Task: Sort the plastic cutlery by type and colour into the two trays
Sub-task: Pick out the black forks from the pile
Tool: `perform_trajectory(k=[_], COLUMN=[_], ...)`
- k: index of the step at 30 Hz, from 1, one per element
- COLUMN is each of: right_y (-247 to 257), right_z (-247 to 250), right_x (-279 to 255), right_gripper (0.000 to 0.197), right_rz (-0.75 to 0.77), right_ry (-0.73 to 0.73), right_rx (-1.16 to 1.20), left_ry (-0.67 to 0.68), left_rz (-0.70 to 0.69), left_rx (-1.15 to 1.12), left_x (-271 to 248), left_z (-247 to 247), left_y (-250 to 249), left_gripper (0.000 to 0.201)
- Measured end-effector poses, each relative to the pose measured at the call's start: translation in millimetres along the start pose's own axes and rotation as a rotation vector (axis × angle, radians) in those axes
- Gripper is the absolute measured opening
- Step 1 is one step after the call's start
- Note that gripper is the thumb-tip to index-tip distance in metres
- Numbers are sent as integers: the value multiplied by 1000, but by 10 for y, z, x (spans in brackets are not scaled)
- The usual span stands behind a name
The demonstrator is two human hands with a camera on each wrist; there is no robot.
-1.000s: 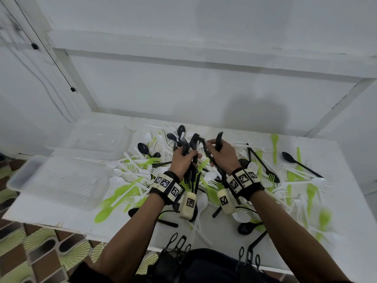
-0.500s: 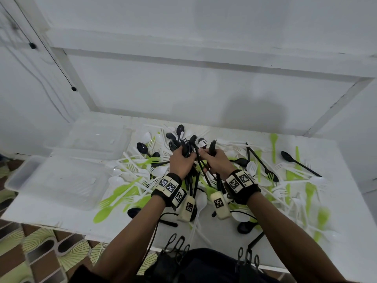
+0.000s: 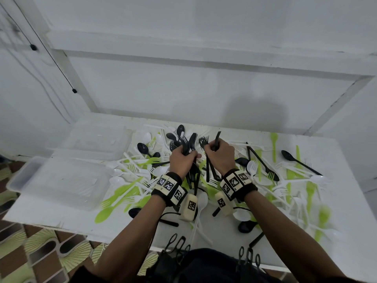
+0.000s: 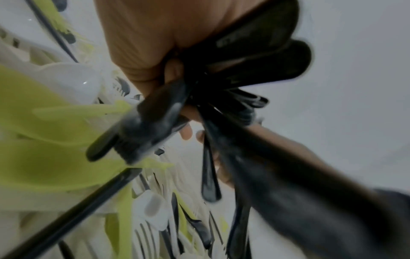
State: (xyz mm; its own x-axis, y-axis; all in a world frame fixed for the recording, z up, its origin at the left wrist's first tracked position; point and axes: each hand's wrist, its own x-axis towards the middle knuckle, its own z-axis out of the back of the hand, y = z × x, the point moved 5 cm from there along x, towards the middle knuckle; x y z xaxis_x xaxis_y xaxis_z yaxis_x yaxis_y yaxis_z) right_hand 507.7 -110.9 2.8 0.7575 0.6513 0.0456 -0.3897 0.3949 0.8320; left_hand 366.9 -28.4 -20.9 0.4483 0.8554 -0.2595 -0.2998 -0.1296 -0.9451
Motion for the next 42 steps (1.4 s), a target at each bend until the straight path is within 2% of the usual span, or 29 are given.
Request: perform_trajectory(k=[3,5,7,10,12,15,17,20,24,29,32,35,37,40,42], right_y=[98,94,74,33,6,-40,-36,1,9,-97,-114,-134,-123,-125,-149], right_z=[-80,-101,-78,-59,-100,-180,-220,-178,-118,-125,-152,-217,-258,-263,-246], right_x=[-37,-37,-36,-47,-50,-22,8,69,110,107,123,116,94,88,94], right_gripper=[15,15,14,15,20,30,23,23,22,31,26,27,25,26,28], right_rz=[90,59,19,-6,-70,-244,-310,-344,-337,-407,-463,-456,-446,-468,-512], right_ry=[58,99,130,174,211,291,328,276,257,209,191,198,188,172,175], right_rx=[10,130,221,248,256,369,461,546,689,788,844,758,717,744,780], left_ry=[12,31,82,146,149,108,122,143,120,74,64,78,73,65,73], left_rz=[-62,-51,-50,-73,-26,33,36,28,4,-25,-74,-189,-247,-311,-325], left_rx=[93,76,45,-28,-90,-131,-120,-75,-28,24,69,233,333,423,419], left_x=[8,31,22,-56,-61,-45,-42,-60,-65,11,-54,-79,-91,-109,-108], left_z=[-46,-65,-62,-33,-23,-11,-25,-37,-32,-51,-95,-170,-206,-228,-219], left_y=[-56,-37,-24,-71,-58,-58,-71,-71,-28,75,-11,-84,-123,-139,-114], left_gripper=[34,37,35,19,19,19,15,9,15,37,21,2,7,32,32])
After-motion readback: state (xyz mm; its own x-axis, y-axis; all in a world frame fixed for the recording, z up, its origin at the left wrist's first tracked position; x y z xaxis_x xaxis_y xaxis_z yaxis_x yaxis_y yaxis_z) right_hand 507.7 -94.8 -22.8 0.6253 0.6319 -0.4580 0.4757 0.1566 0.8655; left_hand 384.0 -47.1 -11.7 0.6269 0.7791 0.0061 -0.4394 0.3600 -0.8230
